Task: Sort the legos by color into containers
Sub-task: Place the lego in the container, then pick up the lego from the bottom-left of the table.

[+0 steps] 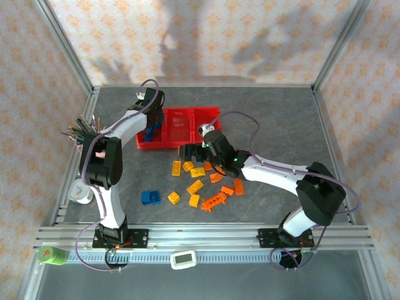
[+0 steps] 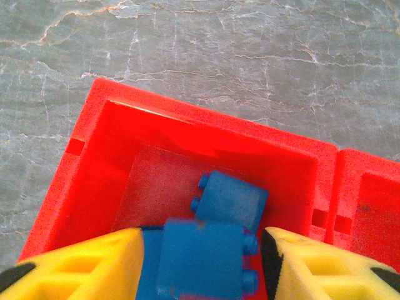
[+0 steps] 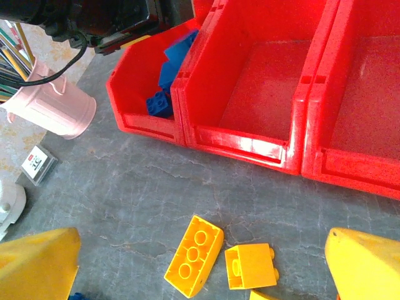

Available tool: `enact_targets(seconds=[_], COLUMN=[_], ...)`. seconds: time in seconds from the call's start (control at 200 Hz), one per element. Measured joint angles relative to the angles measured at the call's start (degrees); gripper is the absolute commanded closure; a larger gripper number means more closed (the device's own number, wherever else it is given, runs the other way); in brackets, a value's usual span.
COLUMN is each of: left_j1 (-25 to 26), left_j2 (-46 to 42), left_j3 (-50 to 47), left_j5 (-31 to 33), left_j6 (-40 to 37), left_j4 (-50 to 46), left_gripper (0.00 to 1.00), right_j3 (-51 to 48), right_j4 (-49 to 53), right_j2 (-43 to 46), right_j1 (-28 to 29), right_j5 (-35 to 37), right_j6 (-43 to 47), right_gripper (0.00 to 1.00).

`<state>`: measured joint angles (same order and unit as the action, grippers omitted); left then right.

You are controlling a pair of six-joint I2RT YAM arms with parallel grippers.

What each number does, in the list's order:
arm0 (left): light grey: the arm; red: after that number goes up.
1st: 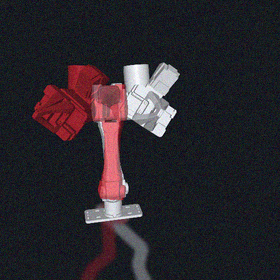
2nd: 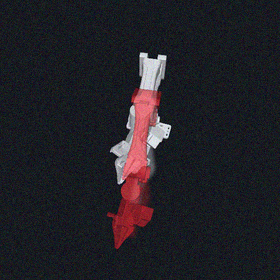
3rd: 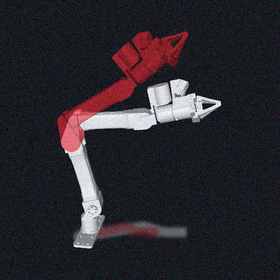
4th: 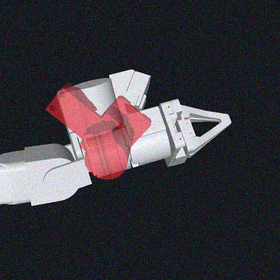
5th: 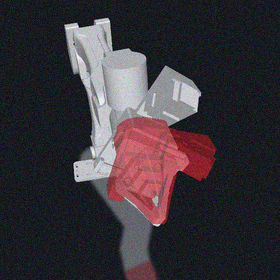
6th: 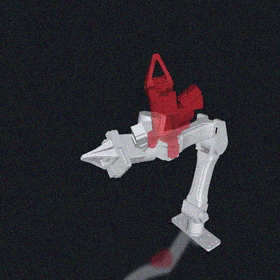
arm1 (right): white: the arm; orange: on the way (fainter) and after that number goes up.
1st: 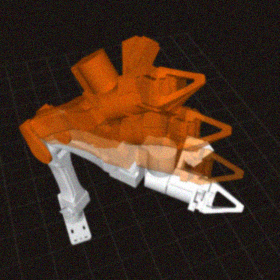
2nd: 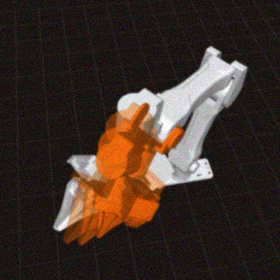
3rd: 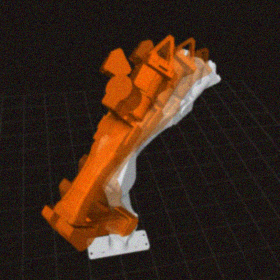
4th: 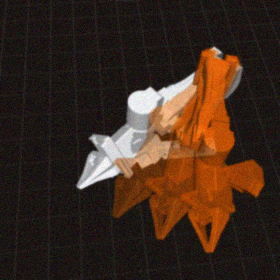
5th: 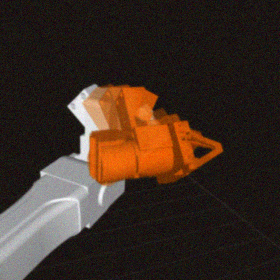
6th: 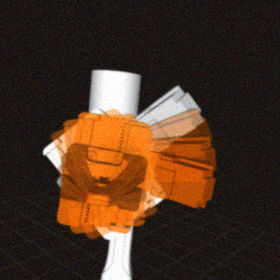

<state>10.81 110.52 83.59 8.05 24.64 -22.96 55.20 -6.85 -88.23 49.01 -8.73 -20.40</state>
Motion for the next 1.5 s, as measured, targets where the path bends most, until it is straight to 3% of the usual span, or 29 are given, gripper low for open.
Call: enact_targets(seconds=[0.19,0.45,0.641,0.891,1.111,1.501], left_j1=[0.0,1.9,8.0,18.4,24.5,29.2], left_j2=[-3.1,-22.6,-35.7,-50.1,-52.2,-51.7], left_j3=[-2.1,-18.3,-30.3,-41.3,-48.5,-52.5], left_j5=[-0.1,0.1,3.0,6.5,5.9,5.0], left_j6=[-0.2,3.0,9.6,25.1,35.1,42.0], left_j4=[-1.9,-3.5,-9.3,-19.4,-22.3,-23.1], left_gripper=[0.36,0.30,0.26,0.21,0.19,0.25], right_j3=[0.1,0.1,-1.0,-6.0,-10.6,-13.1], right_j4=[1.5,4.5,4.7,3.6,0.8,-1.8], right_j2=[0.2,0.8,1.6,1.9,2.2,3.9], right_j1=[0.0,0.2,2.5,7.6,8.3,8.5], right_j5=[-0.2,-2.7,-3.7,-4.9,-5.2,-4.8], right_j6=[1.2,1.7,1.6,1.6,-0.2,-2.5], right_gripper=[0.00,0.00,0.00,0.00,0.00,0.00])
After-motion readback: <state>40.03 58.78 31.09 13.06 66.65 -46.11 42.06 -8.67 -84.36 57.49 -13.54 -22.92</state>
